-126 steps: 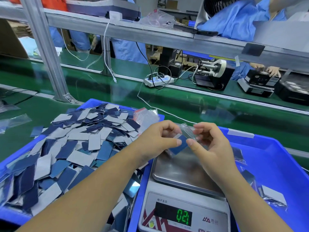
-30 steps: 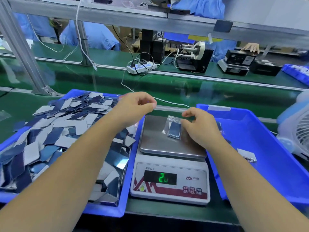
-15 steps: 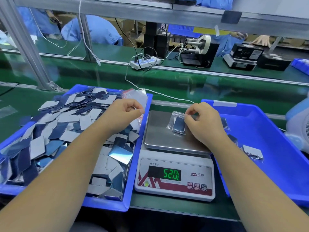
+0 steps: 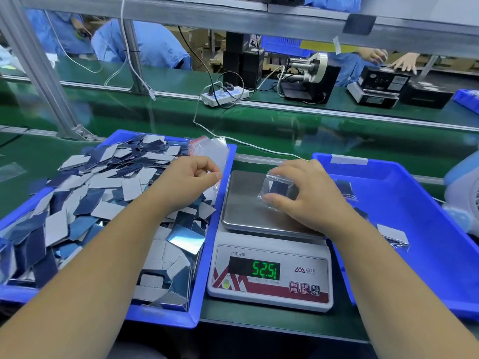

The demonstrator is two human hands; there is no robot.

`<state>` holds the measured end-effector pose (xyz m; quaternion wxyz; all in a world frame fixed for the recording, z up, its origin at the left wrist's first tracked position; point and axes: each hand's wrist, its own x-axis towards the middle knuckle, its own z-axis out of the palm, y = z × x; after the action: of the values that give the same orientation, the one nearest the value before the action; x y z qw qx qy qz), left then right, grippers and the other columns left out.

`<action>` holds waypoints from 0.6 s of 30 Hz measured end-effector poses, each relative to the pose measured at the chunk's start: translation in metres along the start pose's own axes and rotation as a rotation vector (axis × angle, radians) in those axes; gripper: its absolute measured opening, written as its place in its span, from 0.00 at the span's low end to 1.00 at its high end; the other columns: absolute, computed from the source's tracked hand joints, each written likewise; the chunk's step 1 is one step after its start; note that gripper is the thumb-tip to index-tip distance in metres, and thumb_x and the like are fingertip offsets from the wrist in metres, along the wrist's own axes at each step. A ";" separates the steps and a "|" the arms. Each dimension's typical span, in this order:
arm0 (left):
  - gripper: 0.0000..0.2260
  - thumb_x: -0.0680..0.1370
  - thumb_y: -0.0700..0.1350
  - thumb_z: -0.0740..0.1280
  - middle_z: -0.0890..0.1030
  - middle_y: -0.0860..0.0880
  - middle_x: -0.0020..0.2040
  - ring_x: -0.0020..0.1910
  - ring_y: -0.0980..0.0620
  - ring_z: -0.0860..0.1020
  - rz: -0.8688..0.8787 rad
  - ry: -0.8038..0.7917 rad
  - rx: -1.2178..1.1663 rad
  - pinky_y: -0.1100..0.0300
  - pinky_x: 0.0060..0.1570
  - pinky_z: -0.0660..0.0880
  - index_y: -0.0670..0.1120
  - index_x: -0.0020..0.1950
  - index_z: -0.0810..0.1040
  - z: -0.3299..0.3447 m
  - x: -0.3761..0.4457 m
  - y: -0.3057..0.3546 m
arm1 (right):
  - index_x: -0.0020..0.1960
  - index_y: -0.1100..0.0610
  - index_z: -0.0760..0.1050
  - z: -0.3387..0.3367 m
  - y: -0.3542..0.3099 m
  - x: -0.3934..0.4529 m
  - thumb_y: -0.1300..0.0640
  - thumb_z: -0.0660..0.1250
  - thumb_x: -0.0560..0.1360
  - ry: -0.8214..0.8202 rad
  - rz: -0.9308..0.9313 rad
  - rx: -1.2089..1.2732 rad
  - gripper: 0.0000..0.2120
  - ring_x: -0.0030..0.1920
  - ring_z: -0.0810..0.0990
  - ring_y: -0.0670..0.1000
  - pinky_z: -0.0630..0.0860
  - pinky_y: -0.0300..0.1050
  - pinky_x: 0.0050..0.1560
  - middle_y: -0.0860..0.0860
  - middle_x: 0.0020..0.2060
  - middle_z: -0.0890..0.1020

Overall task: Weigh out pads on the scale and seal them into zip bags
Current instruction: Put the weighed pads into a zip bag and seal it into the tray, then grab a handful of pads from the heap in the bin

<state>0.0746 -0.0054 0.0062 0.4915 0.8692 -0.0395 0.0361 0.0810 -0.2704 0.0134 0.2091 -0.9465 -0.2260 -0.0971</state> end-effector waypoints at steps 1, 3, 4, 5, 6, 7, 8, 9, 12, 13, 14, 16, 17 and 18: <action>0.06 0.79 0.46 0.68 0.63 0.58 0.24 0.24 0.58 0.61 -0.001 -0.003 0.009 0.59 0.37 0.69 0.51 0.42 0.81 0.000 0.000 0.000 | 0.63 0.46 0.78 0.000 -0.002 -0.001 0.33 0.65 0.69 -0.047 -0.008 -0.041 0.27 0.60 0.70 0.52 0.67 0.50 0.65 0.43 0.59 0.79; 0.06 0.79 0.45 0.68 0.63 0.57 0.24 0.24 0.58 0.61 -0.004 -0.008 0.022 0.59 0.38 0.69 0.50 0.43 0.81 0.001 -0.001 0.000 | 0.61 0.45 0.79 0.001 -0.003 -0.002 0.33 0.64 0.70 -0.096 -0.005 -0.070 0.25 0.56 0.71 0.53 0.70 0.55 0.62 0.42 0.52 0.81; 0.06 0.79 0.45 0.68 0.63 0.57 0.24 0.24 0.58 0.61 -0.006 -0.009 0.029 0.59 0.38 0.69 0.50 0.43 0.81 0.001 0.000 -0.001 | 0.59 0.45 0.80 0.001 -0.003 -0.002 0.35 0.66 0.71 -0.089 -0.004 -0.060 0.22 0.54 0.71 0.53 0.72 0.55 0.60 0.42 0.48 0.81; 0.06 0.79 0.45 0.68 0.63 0.57 0.24 0.24 0.58 0.61 -0.008 -0.010 0.037 0.59 0.37 0.69 0.50 0.43 0.81 0.001 0.000 -0.001 | 0.58 0.45 0.80 0.002 -0.003 -0.002 0.37 0.69 0.71 -0.071 -0.003 -0.048 0.19 0.53 0.71 0.53 0.73 0.54 0.58 0.43 0.45 0.81; 0.06 0.79 0.46 0.69 0.63 0.57 0.24 0.24 0.58 0.61 -0.008 -0.011 0.047 0.59 0.37 0.68 0.51 0.43 0.81 0.001 0.000 -0.001 | 0.58 0.45 0.80 0.002 -0.002 -0.003 0.38 0.70 0.72 -0.053 -0.001 -0.040 0.18 0.52 0.72 0.52 0.73 0.53 0.57 0.43 0.43 0.81; 0.06 0.79 0.46 0.69 0.63 0.57 0.24 0.24 0.58 0.61 -0.008 -0.012 0.055 0.59 0.36 0.68 0.51 0.42 0.81 0.002 0.000 -0.002 | 0.57 0.45 0.81 0.002 -0.001 -0.003 0.39 0.71 0.71 -0.036 -0.005 -0.041 0.17 0.52 0.72 0.52 0.74 0.52 0.56 0.44 0.42 0.80; 0.06 0.79 0.46 0.69 0.63 0.57 0.24 0.24 0.58 0.62 -0.008 -0.012 0.061 0.59 0.35 0.67 0.51 0.42 0.81 0.002 0.000 -0.002 | 0.57 0.46 0.80 0.002 0.001 -0.005 0.40 0.72 0.71 -0.018 -0.010 -0.047 0.18 0.51 0.72 0.52 0.74 0.51 0.55 0.45 0.42 0.80; 0.07 0.79 0.46 0.69 0.63 0.57 0.24 0.24 0.58 0.62 -0.009 -0.012 0.064 0.59 0.35 0.66 0.51 0.42 0.82 0.003 0.000 -0.002 | 0.57 0.47 0.80 0.000 0.004 -0.006 0.41 0.73 0.71 0.007 -0.010 -0.055 0.18 0.51 0.73 0.52 0.74 0.50 0.54 0.45 0.42 0.80; 0.07 0.79 0.47 0.69 0.63 0.56 0.24 0.24 0.58 0.62 -0.005 -0.011 0.063 0.58 0.36 0.66 0.54 0.41 0.82 0.004 0.000 -0.001 | 0.55 0.46 0.81 -0.007 0.017 -0.012 0.42 0.73 0.71 0.130 0.066 -0.036 0.15 0.50 0.72 0.52 0.70 0.46 0.50 0.41 0.41 0.77; 0.07 0.79 0.47 0.69 0.63 0.56 0.24 0.24 0.58 0.62 -0.006 -0.014 0.061 0.57 0.37 0.66 0.55 0.41 0.81 0.004 0.000 -0.001 | 0.55 0.47 0.81 -0.011 0.023 -0.014 0.43 0.73 0.71 0.188 0.112 -0.027 0.15 0.50 0.72 0.53 0.70 0.46 0.50 0.41 0.41 0.77; 0.08 0.79 0.47 0.69 0.63 0.56 0.24 0.24 0.58 0.62 -0.009 -0.019 0.060 0.57 0.38 0.67 0.55 0.41 0.81 0.005 0.000 -0.001 | 0.56 0.48 0.81 -0.014 0.029 -0.017 0.44 0.73 0.72 0.249 0.165 -0.022 0.15 0.52 0.72 0.54 0.69 0.45 0.52 0.43 0.44 0.78; 0.08 0.79 0.46 0.69 0.64 0.56 0.24 0.23 0.58 0.63 -0.013 -0.030 0.056 0.56 0.40 0.69 0.55 0.40 0.81 0.005 0.000 0.000 | 0.60 0.50 0.81 -0.021 0.042 -0.021 0.46 0.73 0.73 0.364 0.304 -0.029 0.17 0.57 0.71 0.57 0.68 0.44 0.56 0.50 0.52 0.80; 0.08 0.79 0.47 0.69 0.64 0.56 0.24 0.23 0.58 0.63 -0.011 -0.035 0.059 0.55 0.40 0.69 0.55 0.40 0.81 0.005 0.000 0.000 | 0.61 0.50 0.80 -0.024 0.048 -0.023 0.46 0.72 0.73 0.399 0.391 -0.052 0.19 0.59 0.70 0.58 0.67 0.45 0.56 0.51 0.55 0.79; 0.09 0.79 0.47 0.69 0.64 0.56 0.24 0.23 0.58 0.62 -0.010 -0.040 0.063 0.56 0.40 0.69 0.56 0.40 0.81 0.006 0.000 0.001 | 0.62 0.50 0.80 -0.026 0.055 -0.025 0.46 0.71 0.73 0.395 0.486 -0.110 0.19 0.60 0.69 0.59 0.68 0.47 0.56 0.53 0.57 0.78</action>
<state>0.0744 -0.0107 0.0038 0.4631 0.8851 -0.0438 0.0173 0.0821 -0.3361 0.0107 0.2143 -0.9455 0.0571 -0.2383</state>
